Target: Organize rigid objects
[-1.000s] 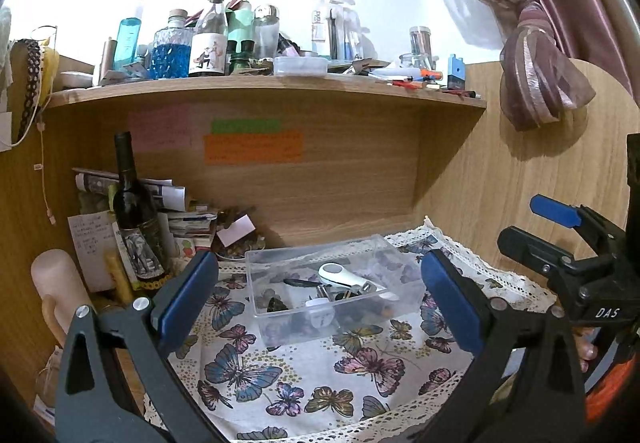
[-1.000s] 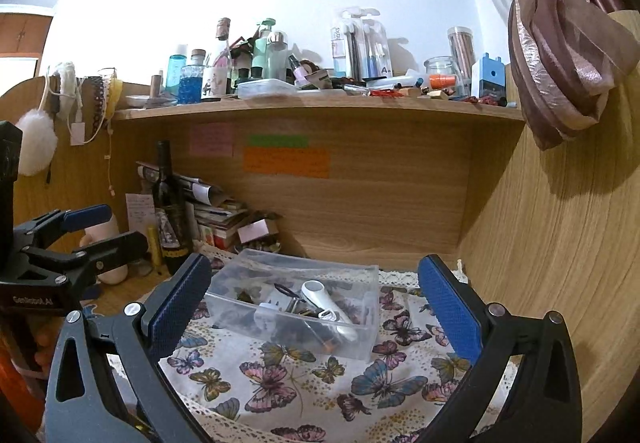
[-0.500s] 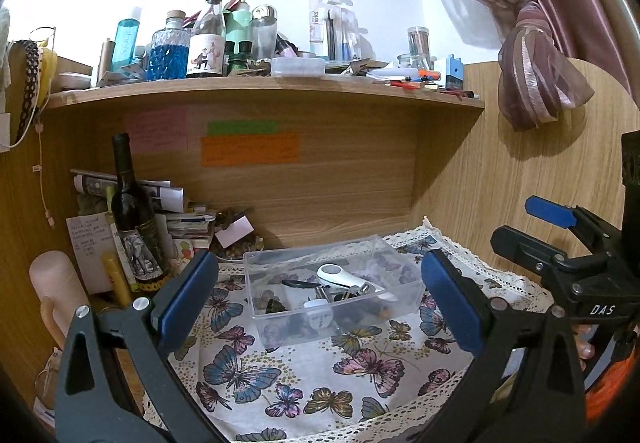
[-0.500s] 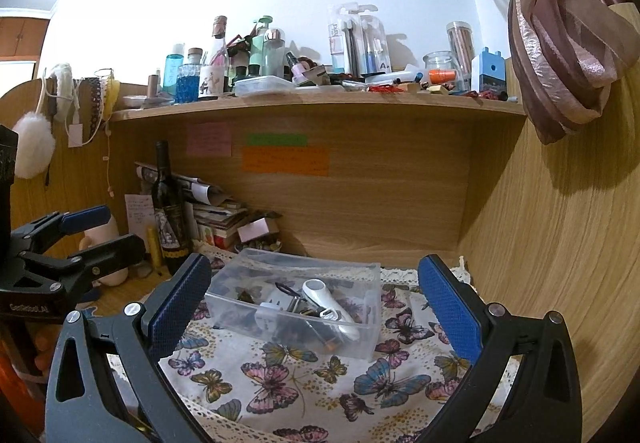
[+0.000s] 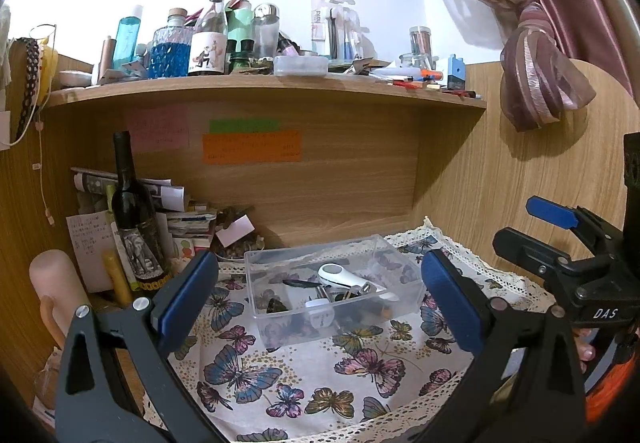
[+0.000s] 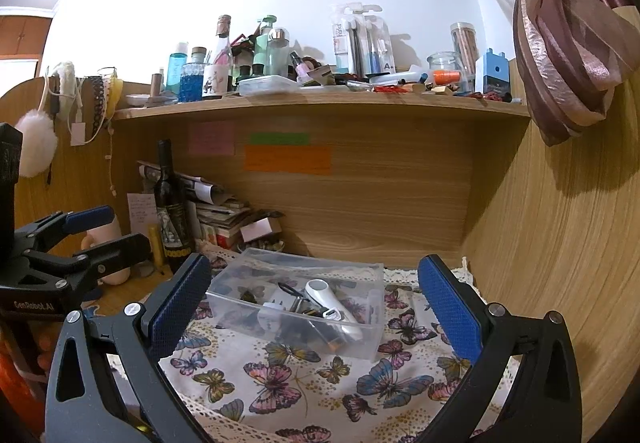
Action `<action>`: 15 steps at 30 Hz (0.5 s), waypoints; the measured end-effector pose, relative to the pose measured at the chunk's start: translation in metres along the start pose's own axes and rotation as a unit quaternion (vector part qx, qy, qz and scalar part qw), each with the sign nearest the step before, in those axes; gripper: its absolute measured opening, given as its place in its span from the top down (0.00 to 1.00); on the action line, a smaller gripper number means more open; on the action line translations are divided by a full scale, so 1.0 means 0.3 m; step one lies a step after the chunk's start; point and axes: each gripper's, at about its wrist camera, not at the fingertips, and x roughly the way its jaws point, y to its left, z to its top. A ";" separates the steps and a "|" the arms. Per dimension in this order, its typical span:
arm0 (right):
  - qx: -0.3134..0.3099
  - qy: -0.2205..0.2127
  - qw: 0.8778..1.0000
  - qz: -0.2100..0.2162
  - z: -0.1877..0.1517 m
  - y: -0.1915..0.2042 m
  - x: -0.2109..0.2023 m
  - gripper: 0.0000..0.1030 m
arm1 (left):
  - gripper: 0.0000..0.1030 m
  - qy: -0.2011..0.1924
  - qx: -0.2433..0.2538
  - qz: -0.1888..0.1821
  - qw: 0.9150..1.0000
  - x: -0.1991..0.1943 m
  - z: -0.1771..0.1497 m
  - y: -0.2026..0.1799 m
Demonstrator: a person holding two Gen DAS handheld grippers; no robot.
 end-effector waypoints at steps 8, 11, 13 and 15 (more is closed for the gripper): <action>0.002 -0.004 1.000 -0.002 0.004 0.002 -0.005 0.00 | 0.00 -0.003 0.010 -0.008 1.000 -0.008 0.002 -0.012; 0.001 -0.004 1.000 -0.002 0.004 0.002 -0.005 0.00 | 0.00 -0.003 0.012 -0.009 1.000 -0.009 0.002 -0.018; 0.001 -0.003 1.000 -0.001 0.004 -0.001 -0.005 0.00 | 0.00 -0.004 0.012 -0.009 1.000 -0.010 0.004 -0.020; 0.001 -0.004 1.000 -0.001 0.003 0.000 -0.005 0.00 | 0.00 -0.007 0.011 -0.009 1.000 -0.012 0.004 -0.020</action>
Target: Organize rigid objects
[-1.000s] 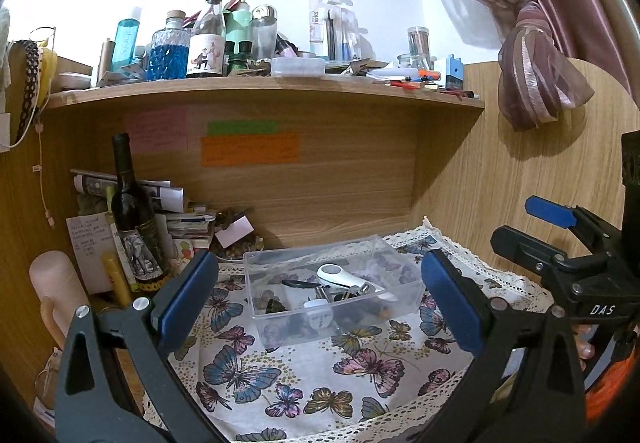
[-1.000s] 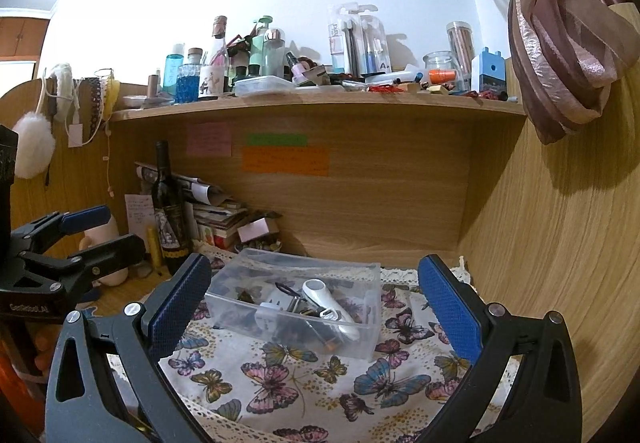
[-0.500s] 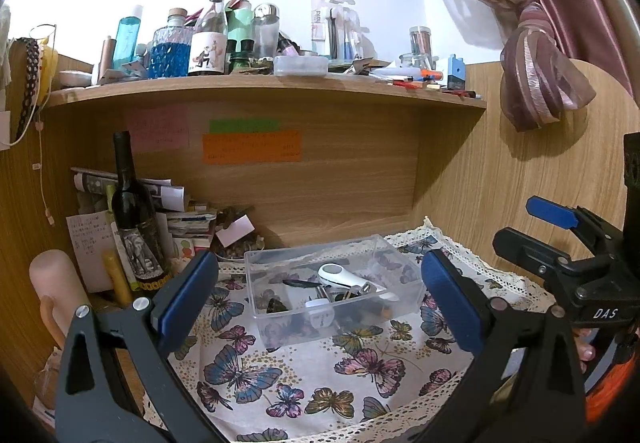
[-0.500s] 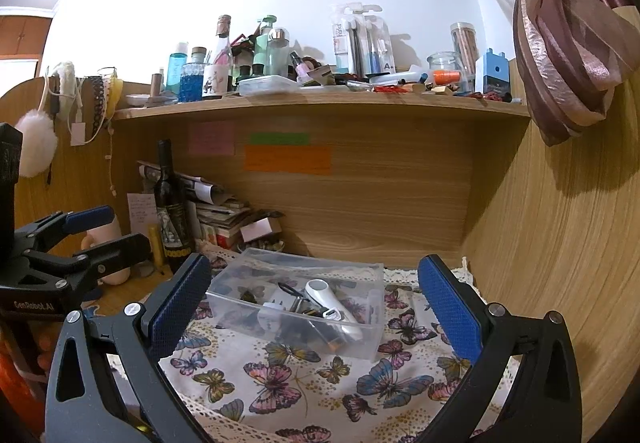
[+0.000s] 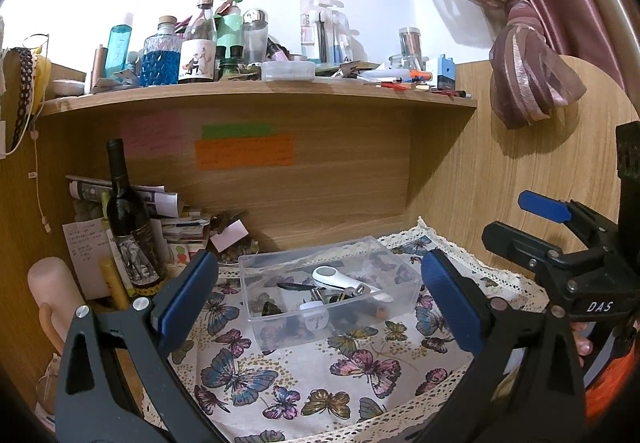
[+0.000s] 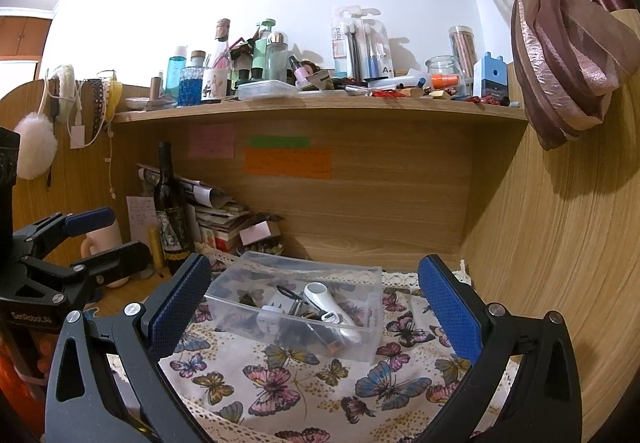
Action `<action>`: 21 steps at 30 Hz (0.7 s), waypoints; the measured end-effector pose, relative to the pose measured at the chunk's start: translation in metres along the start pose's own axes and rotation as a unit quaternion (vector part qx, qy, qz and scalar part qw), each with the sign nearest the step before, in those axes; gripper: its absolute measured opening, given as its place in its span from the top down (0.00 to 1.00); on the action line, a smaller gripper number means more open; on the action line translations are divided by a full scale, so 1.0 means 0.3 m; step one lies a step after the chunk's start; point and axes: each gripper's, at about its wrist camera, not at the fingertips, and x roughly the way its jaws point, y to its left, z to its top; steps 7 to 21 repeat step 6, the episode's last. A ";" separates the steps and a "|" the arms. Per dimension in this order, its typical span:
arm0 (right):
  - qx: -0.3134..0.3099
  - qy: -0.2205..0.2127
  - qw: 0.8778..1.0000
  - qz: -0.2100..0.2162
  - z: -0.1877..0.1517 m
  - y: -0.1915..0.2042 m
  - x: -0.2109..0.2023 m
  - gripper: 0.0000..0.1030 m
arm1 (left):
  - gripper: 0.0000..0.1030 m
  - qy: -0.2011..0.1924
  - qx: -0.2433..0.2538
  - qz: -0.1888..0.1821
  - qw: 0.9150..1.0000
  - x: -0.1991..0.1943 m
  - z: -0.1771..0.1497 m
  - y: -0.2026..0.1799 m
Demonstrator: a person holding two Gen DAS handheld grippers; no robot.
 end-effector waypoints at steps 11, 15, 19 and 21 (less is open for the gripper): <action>0.000 0.001 1.000 0.000 -0.001 -0.002 -0.001 0.00 | 0.00 -0.001 -0.002 -0.003 1.000 0.002 0.002 -0.005; 0.000 0.001 1.000 0.000 -0.001 -0.002 -0.001 0.00 | 0.00 -0.001 -0.002 -0.003 1.000 0.002 0.002 -0.005; 0.000 0.001 1.000 0.000 -0.001 -0.002 -0.001 0.00 | 0.00 -0.001 -0.002 -0.003 1.000 0.002 0.002 -0.005; 0.000 0.001 1.000 0.000 -0.001 -0.002 -0.001 0.00 | 0.00 -0.001 -0.002 -0.003 1.000 0.002 0.002 -0.005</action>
